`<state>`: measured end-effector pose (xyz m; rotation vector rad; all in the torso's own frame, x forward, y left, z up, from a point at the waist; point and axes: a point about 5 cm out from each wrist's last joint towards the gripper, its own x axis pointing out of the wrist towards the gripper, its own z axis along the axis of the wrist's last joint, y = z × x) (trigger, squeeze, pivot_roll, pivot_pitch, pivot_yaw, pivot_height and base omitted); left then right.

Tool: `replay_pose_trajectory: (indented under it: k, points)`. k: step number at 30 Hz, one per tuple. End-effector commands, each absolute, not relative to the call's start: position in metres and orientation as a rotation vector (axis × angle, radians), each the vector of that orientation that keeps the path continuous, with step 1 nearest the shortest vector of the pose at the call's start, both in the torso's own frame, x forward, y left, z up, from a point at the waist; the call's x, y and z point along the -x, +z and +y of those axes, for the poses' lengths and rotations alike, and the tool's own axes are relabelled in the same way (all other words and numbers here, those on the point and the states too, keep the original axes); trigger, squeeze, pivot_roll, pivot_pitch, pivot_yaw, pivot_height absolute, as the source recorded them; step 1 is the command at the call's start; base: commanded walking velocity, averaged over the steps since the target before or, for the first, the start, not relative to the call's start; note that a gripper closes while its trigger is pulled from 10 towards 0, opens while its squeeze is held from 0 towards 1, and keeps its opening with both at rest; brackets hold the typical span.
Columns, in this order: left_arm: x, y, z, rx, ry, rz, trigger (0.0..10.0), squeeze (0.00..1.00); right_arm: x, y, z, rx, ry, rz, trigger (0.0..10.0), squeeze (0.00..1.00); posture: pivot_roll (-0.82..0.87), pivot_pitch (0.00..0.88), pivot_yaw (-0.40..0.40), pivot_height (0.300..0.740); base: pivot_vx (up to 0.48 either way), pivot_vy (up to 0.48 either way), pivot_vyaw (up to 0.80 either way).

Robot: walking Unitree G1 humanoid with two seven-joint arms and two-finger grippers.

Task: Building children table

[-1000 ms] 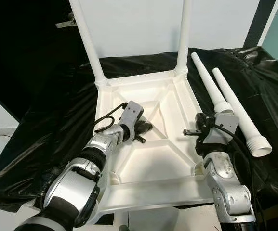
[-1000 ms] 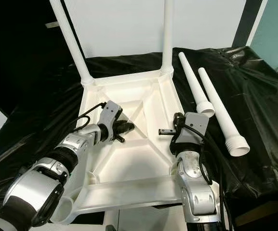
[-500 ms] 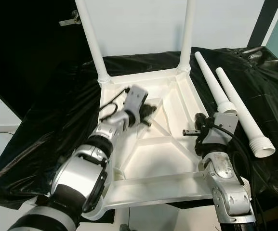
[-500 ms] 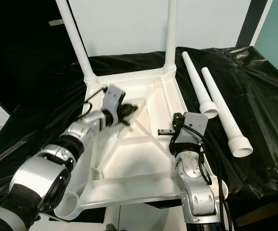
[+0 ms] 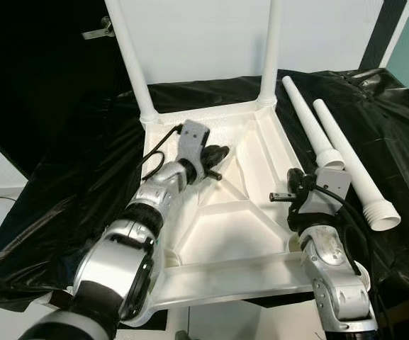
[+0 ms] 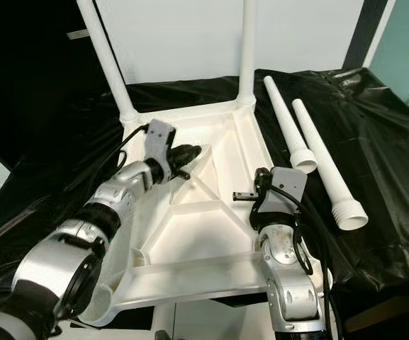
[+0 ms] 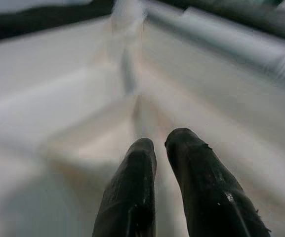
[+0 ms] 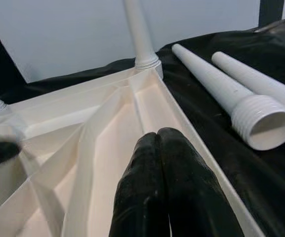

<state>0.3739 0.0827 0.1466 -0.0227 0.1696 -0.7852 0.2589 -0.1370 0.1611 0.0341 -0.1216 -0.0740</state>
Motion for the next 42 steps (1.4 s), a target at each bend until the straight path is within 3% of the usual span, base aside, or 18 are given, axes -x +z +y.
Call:
replay_pose_trajectory:
  k: [1, 6, 19, 26, 30, 42]
  points:
    - [-0.359, 0.146, 0.079, 0.033, -1.109, 0.198, 10.0, 0.0, -0.258, 0.159, -0.136, -0.029, -0.072, -0.105, 10.0, 0.0, -0.15, 0.016, 0.085, 0.74, 0.0, 0.0, 0.0]
    - [-0.333, 0.122, 0.11, -0.027, -1.281, 0.359, 10.0, 0.0, -0.258, 0.159, -0.136, -0.024, -0.063, -0.101, 10.0, 0.0, -0.14, 0.019, 0.076, 0.74, 0.0, 0.0, 0.0]
    - [-0.305, 0.134, 0.103, -0.065, -1.457, 0.302, 10.0, 0.0, -0.259, 0.16, -0.139, -0.017, -0.073, -0.1, 10.0, 0.0, -0.15, 0.018, 0.071, 0.74, 0.0, 0.0, 0.0]
    - [-0.294, 0.153, 0.115, -0.079, -1.493, 0.271, 10.0, 0.0, -0.258, 0.16, -0.141, -0.011, -0.079, -0.1, 10.0, 0.0, -0.16, 0.019, 0.069, 0.74, 0.0, 0.0, 0.0]
    - [-0.265, 0.165, 0.13, -0.035, -1.66, 0.273, 10.0, 0.0, -0.257, 0.159, -0.143, -0.008, -0.085, -0.092, 10.0, 0.0, -0.16, 0.029, 0.066, 0.74, 0.0, 0.0, 0.0]
    - [-0.249, 0.161, 0.139, -0.028, -1.706, 0.329, 10.0, 0.0, -0.257, 0.158, -0.142, -0.012, -0.09, -0.086, 10.0, 0.0, -0.15, 0.032, 0.075, 0.74, 0.0, 0.0, 0.0]
